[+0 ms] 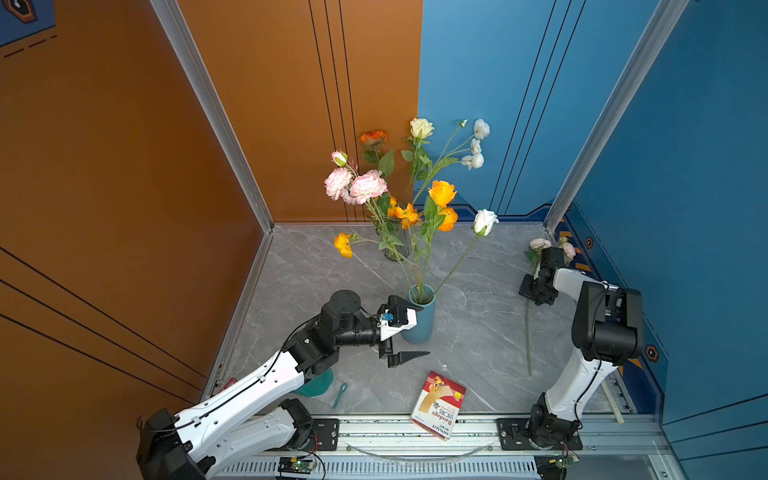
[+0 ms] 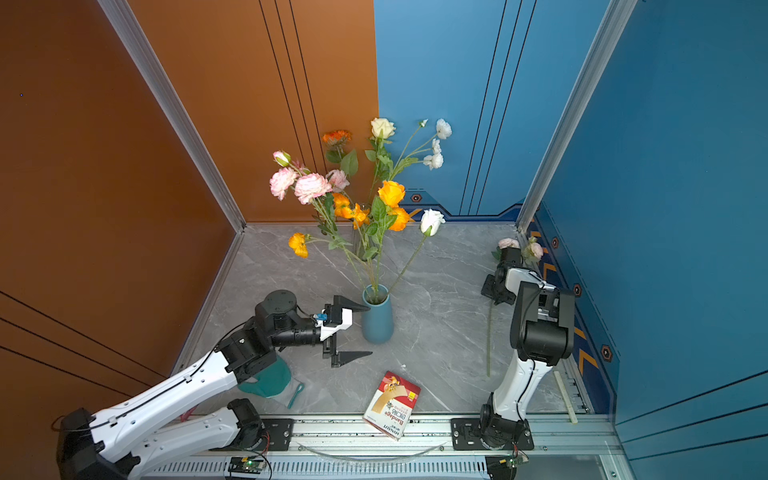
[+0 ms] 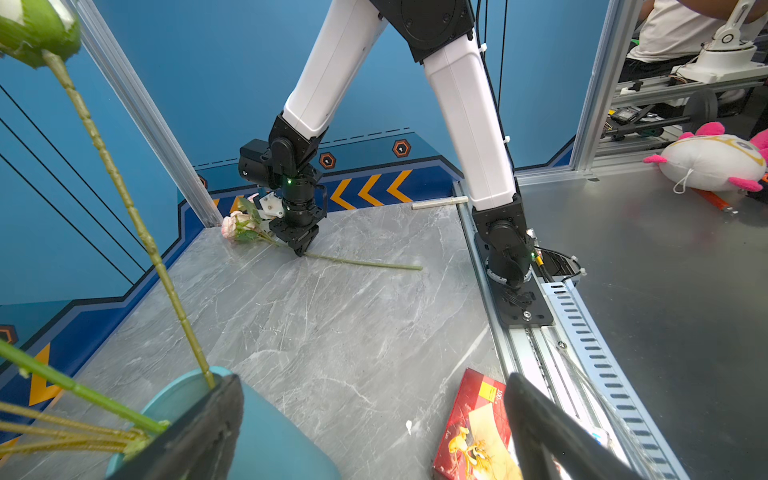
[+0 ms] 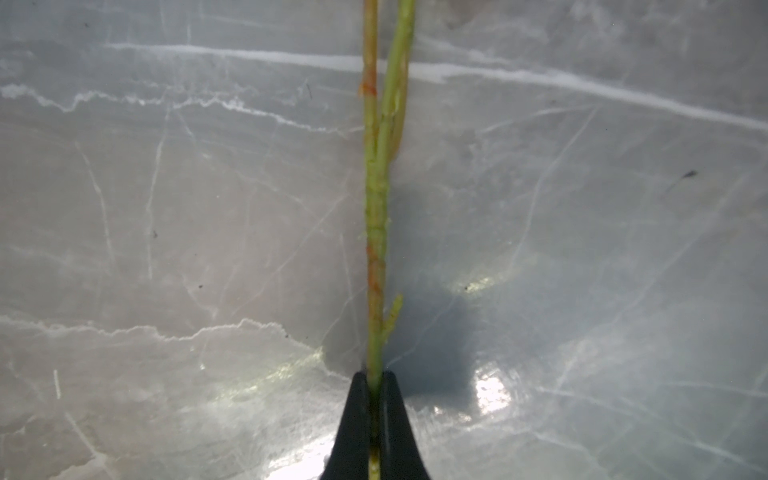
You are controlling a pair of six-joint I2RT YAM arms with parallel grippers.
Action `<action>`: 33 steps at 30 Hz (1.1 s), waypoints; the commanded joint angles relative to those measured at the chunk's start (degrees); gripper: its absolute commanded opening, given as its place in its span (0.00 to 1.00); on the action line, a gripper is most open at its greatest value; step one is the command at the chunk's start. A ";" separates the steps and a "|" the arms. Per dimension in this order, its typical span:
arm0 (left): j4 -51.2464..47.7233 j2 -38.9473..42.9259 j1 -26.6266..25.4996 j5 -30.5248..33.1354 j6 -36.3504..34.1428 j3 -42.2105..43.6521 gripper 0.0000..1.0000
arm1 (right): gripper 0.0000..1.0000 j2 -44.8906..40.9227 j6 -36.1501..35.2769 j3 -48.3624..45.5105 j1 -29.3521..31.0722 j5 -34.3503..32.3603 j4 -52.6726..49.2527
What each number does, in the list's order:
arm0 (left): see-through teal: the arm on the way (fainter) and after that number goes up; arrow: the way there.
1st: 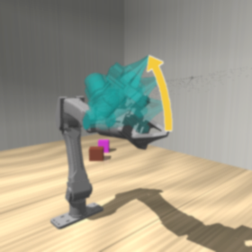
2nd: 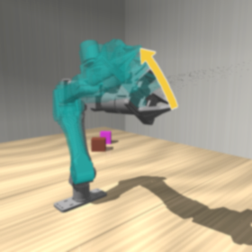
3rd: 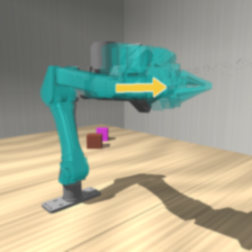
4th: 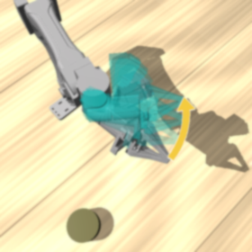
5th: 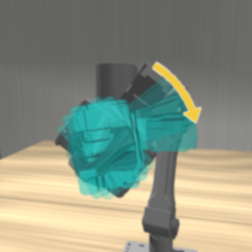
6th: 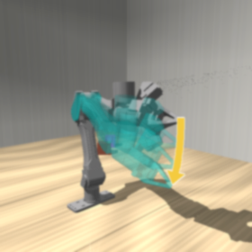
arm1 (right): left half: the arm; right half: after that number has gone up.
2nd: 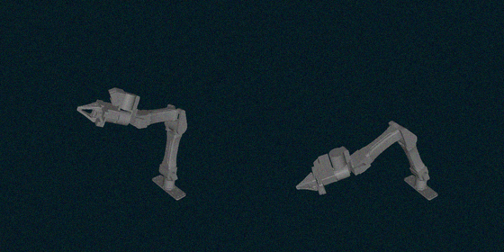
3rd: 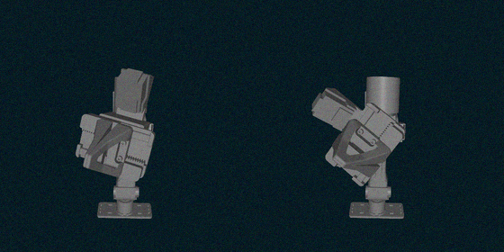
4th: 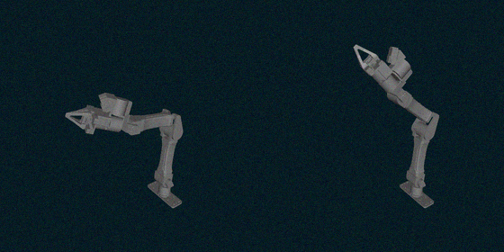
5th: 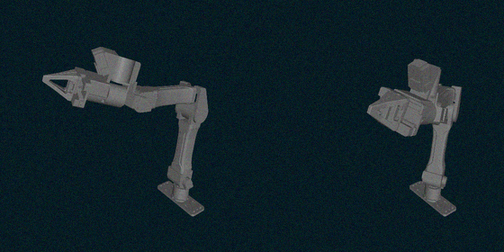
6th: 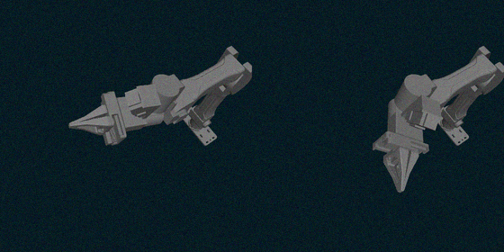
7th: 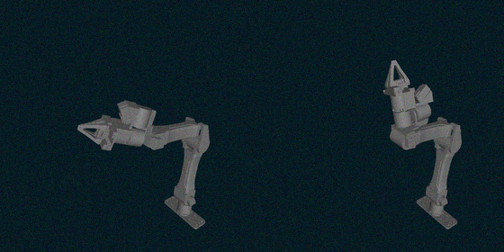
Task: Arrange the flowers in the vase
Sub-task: 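Grasp the last pink rose stem with the right gripper, then lift the pink rose upright with the right gripper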
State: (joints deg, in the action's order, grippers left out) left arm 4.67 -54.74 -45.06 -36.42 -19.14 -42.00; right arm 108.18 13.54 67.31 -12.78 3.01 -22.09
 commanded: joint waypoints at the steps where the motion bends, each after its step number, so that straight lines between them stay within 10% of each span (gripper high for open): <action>1: -0.65 0.87 -0.12 -0.40 -0.73 0.05 0.98 | 0.00 -2.58 -0.48 0.01 1.57 2.70 -1.69; 13: -0.62 1.50 1.01 -2.15 -0.96 0.03 0.98 | 0.00 -26.86 13.40 -6.85 13.13 3.62 9.76; 19: -0.84 4.55 8.32 -4.53 -1.02 -0.23 0.98 | 0.00 -45.67 24.02 -18.31 21.15 -13.96 20.74; 33: -0.29 6.59 17.69 -9.01 1.64 -1.60 0.98 | 0.00 -62.70 12.63 -15.63 42.31 -36.64 28.38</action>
State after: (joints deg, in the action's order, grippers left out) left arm 4.49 -48.34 -27.75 -43.46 -18.39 -42.06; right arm 46.57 30.48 48.62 26.22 -27.97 2.39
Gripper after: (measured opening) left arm 0.979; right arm 0.055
